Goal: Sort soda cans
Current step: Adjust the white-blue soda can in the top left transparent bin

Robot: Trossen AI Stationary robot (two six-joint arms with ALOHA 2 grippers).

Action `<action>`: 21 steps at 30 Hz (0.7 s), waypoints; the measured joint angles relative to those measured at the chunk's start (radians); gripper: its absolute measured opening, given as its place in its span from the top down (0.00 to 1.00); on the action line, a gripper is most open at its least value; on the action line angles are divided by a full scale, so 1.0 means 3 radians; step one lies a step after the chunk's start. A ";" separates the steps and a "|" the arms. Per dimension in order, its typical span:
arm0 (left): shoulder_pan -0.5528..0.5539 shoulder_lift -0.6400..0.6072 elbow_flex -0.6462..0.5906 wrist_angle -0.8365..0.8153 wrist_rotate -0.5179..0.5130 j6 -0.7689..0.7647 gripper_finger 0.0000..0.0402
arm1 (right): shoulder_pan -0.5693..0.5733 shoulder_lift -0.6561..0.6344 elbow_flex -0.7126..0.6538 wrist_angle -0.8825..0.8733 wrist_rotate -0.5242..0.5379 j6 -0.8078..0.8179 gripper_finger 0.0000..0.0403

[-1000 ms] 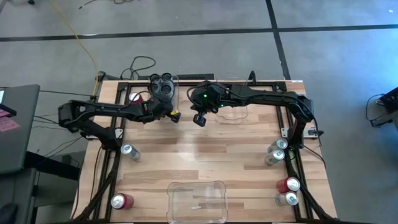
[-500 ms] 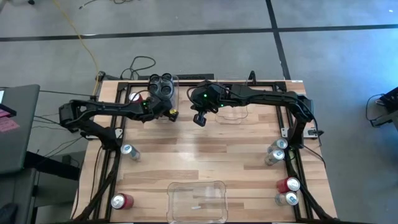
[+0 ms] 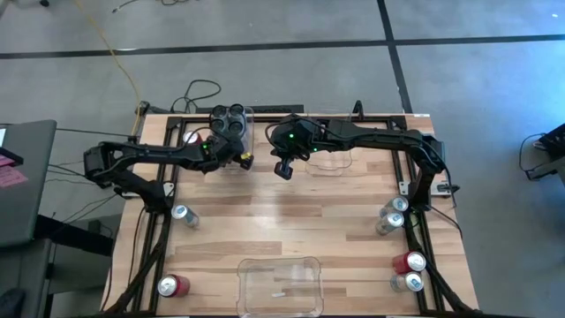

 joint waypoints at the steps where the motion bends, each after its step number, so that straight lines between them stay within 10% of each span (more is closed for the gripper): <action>1: 0.0012 0.0000 0.0000 0.0001 0.0000 0.0007 1.00 | 0.0000 0.0000 0.0000 -0.0001 0.0000 0.0000 1.00; 21: 0.0201 -0.0005 0.0005 -0.0018 -0.0026 0.0151 1.00 | 0.0001 0.0000 0.0000 0.0000 0.0000 -0.0003 1.00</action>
